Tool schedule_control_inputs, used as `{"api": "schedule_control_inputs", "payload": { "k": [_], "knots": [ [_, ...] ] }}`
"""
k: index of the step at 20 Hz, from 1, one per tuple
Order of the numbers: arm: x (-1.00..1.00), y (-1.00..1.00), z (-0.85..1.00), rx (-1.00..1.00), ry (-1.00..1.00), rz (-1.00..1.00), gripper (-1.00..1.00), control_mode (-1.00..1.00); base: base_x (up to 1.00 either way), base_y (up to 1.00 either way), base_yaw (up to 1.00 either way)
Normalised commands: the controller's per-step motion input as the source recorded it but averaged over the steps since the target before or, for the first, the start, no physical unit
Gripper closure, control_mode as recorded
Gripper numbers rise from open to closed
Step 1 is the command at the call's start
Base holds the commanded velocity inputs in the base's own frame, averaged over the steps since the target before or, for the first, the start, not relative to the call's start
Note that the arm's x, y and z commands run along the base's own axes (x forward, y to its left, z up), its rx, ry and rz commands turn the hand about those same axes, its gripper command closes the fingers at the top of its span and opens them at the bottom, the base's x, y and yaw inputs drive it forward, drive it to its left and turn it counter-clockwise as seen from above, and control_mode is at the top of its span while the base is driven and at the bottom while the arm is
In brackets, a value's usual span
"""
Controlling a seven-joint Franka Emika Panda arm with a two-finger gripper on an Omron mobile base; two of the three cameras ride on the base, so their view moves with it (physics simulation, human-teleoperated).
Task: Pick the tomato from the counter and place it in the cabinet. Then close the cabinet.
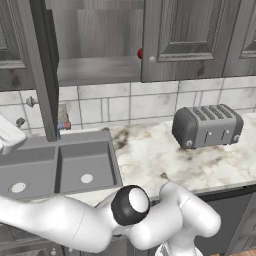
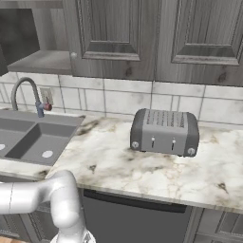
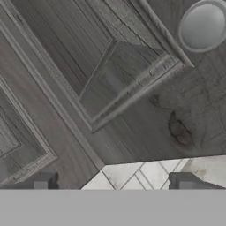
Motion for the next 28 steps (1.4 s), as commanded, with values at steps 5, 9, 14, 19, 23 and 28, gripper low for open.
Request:
{"api": "schedule_control_inputs", "payload": {
  "k": [5,9,14,19,23,28],
  "knots": [
    [0.13,-0.56,-0.13,-0.1,-0.23,-0.09,-1.0,-1.0,0.0,0.0,0.0],
    [0.25,-0.67,-0.11,-0.07,-0.22,-0.09,-1.0,-1.0,0.0,0.0,0.0],
    [0.67,-0.81,-0.14,-0.04,-0.13,-0.1,-1.0,-1.0,0.0,0.0,0.0],
    [0.19,-0.93,-0.02,-0.04,-0.18,-0.08,-1.0,-1.0,0.0,0.0,0.0],
    [0.0,-1.0,0.02,-0.03,-0.14,-0.03,-1.0,-1.0,0.0,0.0,0.0],
    [0.04,-1.0,0.1,-0.04,-0.15,0.0,-1.0,-1.0,0.0,0.0,0.0]
  ]
}}
